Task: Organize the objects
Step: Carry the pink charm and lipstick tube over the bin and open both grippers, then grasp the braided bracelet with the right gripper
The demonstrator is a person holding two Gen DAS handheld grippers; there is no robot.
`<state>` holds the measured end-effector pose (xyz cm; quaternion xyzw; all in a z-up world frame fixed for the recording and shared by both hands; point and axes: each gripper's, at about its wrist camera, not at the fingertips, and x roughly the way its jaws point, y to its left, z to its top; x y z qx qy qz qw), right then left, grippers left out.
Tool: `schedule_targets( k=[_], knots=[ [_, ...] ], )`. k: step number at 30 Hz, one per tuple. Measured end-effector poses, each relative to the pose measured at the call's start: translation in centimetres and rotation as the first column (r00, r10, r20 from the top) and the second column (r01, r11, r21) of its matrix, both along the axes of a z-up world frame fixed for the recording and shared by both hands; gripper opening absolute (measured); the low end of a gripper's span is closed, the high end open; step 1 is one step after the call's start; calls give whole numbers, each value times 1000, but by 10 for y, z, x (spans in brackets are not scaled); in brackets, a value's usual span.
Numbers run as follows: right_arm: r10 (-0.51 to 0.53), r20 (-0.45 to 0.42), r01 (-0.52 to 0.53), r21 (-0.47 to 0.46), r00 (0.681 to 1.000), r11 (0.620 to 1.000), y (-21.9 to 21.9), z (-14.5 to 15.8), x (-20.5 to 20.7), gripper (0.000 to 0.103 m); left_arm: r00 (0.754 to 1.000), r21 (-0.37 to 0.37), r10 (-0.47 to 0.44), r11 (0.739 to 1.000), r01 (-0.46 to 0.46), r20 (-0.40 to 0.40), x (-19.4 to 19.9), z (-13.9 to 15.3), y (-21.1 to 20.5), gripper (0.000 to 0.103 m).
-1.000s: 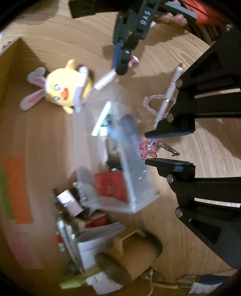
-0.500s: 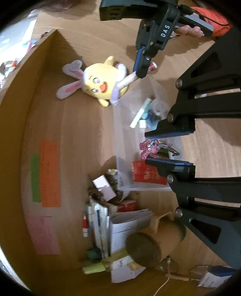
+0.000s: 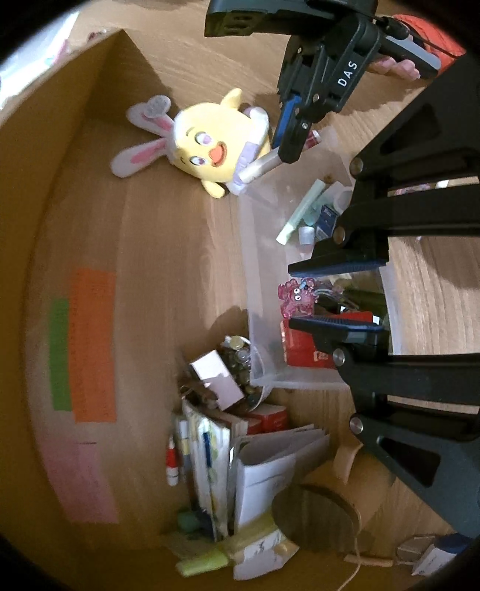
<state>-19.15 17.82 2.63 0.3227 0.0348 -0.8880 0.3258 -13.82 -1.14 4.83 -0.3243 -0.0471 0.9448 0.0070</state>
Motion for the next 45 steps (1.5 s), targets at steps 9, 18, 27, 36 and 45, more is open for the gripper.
schedule_targets(
  k=[9,18,27,36,45],
  knots=[
    [-9,55,4,88,998,996,-17,-35,-23,14,994,29,-21,999,18,105,-31,-38,0,20],
    [-13,37,7,160,999,987,-27,-48,-25,14,986,24,-43,999,40,163,-45,-62,5,20],
    [-15,2,14,198,1000,980,-33,-47,-23,15,982,24,-45,999,42,182,-50,-65,4,20],
    [-19,-12,21,154,1000,988,-21,-30,-11,31,988,7,-53,999,53,142,-33,-48,11,33],
    [-3,-28,6,110,1000,994,3,-13,20,32,995,-7,-57,998,58,88,0,-31,18,57]
  ],
)
